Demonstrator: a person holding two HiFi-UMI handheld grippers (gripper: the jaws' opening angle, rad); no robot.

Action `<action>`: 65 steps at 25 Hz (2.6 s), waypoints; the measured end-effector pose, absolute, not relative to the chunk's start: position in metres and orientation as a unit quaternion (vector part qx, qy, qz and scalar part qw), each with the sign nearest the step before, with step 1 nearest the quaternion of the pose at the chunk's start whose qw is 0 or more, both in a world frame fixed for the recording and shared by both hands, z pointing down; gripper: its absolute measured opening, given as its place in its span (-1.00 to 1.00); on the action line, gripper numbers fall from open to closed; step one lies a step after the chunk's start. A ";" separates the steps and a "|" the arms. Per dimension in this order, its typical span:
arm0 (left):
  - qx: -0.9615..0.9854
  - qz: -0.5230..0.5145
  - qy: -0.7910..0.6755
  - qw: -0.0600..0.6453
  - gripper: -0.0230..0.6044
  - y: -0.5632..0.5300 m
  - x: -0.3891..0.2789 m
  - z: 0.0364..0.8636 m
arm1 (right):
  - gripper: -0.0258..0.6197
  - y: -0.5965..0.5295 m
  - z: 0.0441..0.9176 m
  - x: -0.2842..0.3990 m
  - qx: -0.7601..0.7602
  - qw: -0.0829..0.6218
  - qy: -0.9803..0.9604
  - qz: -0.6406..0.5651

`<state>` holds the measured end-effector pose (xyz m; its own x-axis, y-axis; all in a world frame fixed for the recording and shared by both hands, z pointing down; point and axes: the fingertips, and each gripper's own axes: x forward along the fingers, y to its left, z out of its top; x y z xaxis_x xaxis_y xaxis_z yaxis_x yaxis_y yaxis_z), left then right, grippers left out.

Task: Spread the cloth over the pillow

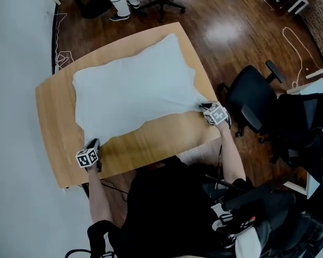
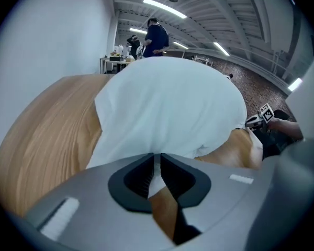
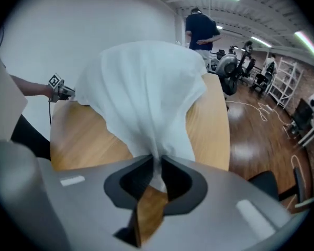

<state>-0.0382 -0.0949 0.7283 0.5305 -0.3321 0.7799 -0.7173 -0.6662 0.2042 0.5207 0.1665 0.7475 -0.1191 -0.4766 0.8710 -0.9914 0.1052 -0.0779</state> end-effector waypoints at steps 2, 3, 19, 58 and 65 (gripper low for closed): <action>0.841 0.332 -0.329 0.271 -0.74 -0.086 -0.044 0.710 | -0.47 0.186 0.739 0.531 0.575 0.342 -0.641 0.376; 0.847 0.301 -0.337 0.279 -0.74 -0.081 -0.046 0.698 | -0.29 0.201 0.734 0.537 0.587 0.331 -0.630 0.387; 0.962 -0.126 -0.098 0.220 -0.74 0.038 0.057 0.406 | -0.91 0.110 0.467 0.304 0.589 -0.010 -0.783 0.202; 0.984 -0.048 -0.078 0.155 -0.74 0.208 0.121 0.370 | -0.91 0.253 0.401 0.240 0.508 -0.044 -0.856 0.084; 0.982 -0.056 -0.084 0.161 -0.74 0.237 0.139 0.359 | -0.91 0.272 0.412 0.249 0.477 -0.059 -0.873 0.081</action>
